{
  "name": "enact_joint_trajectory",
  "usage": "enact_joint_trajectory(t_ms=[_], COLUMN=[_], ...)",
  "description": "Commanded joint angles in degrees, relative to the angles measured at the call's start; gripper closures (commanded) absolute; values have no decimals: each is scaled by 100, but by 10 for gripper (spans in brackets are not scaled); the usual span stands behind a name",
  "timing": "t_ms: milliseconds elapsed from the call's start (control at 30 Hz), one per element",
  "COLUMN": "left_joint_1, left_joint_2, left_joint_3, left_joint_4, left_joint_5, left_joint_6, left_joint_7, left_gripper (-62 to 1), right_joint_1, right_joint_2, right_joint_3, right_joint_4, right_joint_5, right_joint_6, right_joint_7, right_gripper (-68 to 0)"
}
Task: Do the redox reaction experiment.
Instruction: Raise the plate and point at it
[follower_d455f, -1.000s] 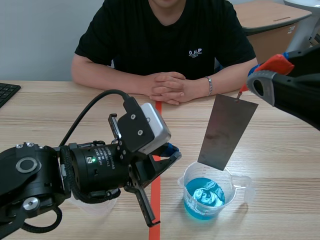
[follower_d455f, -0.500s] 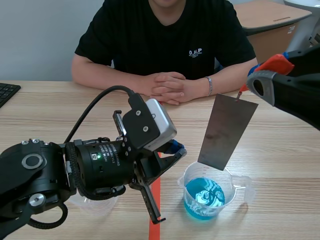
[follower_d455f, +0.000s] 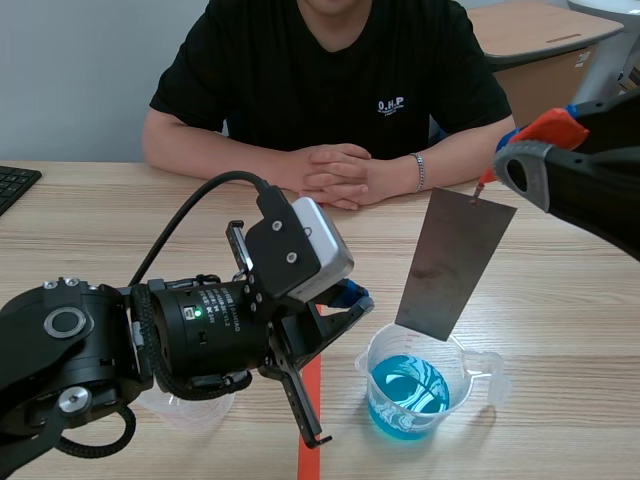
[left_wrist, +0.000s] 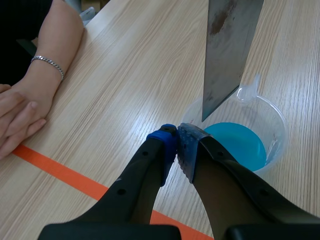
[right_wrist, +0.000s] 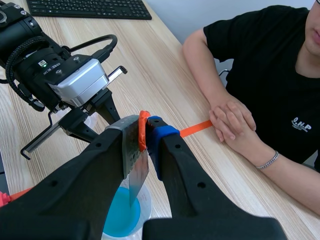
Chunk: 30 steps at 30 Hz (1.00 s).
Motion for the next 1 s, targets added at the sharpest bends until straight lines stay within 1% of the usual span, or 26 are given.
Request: enact_joint_trajectory(t_ms=[0,400,600,667,767,967], left_joint_1=[-15,-13,35,118,306,925], left_joint_2=[44,0,-184,-289,-459,-925], left_joint_3=[17,15,15,-4,-116,-605], left_joint_4=[144,144,146,146,160,446], left_joint_5=[-39,-37,-37,-35,-35,-28], left_joint_6=[9,13,37,144,411,892], left_joint_7=[-83,-96,-146,-245,-404,-560], left_gripper=[-42,-42,-42,-42,-42,-42], right_joint_1=[-28,-26,-26,-26,-26,-26], right_joint_2=[48,48,46,46,46,46], right_joint_3=[48,48,48,48,48,48], right_joint_4=[59,59,59,59,59,59], right_joint_5=[68,68,68,68,68,68], right_joint_6=[33,33,33,33,33,33], right_joint_7=[85,85,87,85,85,83], right_gripper=[-15,-15,-15,-15,-15,-15])
